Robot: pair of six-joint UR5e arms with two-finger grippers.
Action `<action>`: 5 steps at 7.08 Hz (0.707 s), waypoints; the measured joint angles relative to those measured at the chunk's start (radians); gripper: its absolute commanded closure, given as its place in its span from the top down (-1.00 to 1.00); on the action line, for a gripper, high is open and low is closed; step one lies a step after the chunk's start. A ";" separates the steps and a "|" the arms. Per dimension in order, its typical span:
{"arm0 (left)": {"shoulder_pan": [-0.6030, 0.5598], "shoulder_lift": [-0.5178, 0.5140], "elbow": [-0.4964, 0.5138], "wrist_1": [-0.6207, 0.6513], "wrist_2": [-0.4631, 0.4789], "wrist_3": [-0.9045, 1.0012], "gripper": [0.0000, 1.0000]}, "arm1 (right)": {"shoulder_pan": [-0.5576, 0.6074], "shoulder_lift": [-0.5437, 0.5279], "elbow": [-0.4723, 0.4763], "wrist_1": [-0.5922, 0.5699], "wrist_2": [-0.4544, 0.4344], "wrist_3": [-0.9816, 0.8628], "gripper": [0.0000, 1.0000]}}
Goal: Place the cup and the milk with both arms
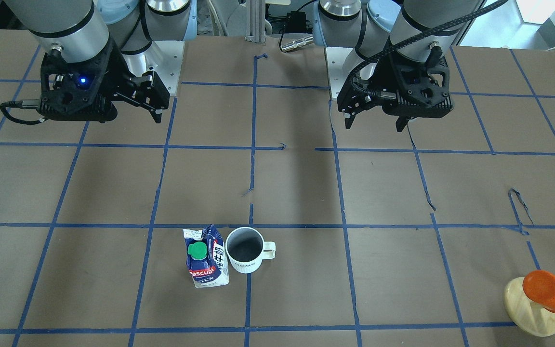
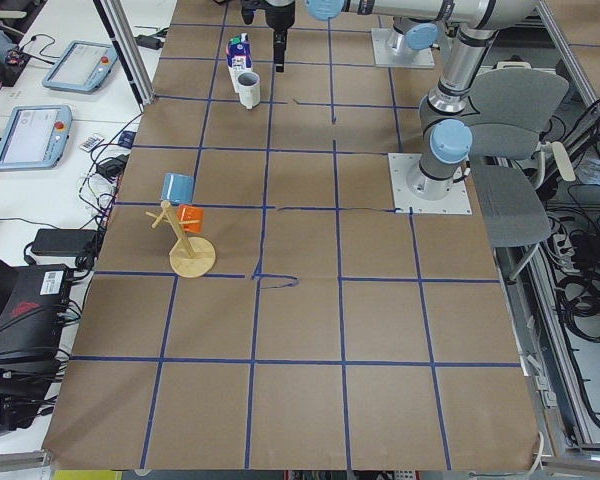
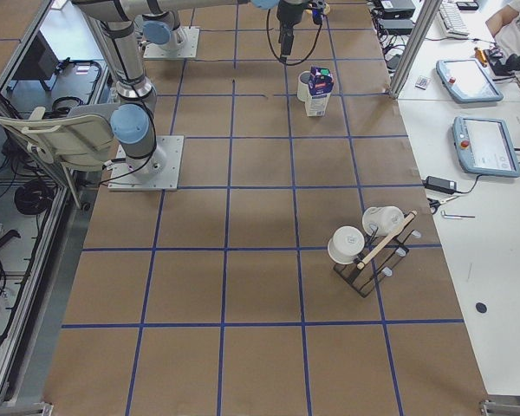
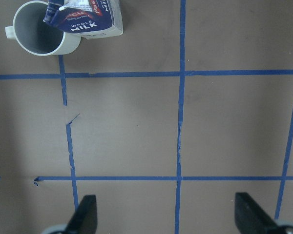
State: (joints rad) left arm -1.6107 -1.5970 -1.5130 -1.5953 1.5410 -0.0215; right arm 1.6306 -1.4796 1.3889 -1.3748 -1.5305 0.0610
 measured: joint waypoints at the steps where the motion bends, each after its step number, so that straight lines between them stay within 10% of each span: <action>1: 0.000 0.000 0.000 0.000 0.000 0.000 1.00 | -0.004 -0.009 0.008 0.011 -0.001 -0.004 1.00; 5: 0.000 0.003 -0.002 0.000 0.004 0.000 1.00 | -0.016 -0.014 0.017 0.020 -0.002 -0.009 1.00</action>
State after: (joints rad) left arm -1.6107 -1.5943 -1.5153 -1.5954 1.5454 -0.0215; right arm 1.6142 -1.4934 1.4062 -1.3551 -1.5324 0.0524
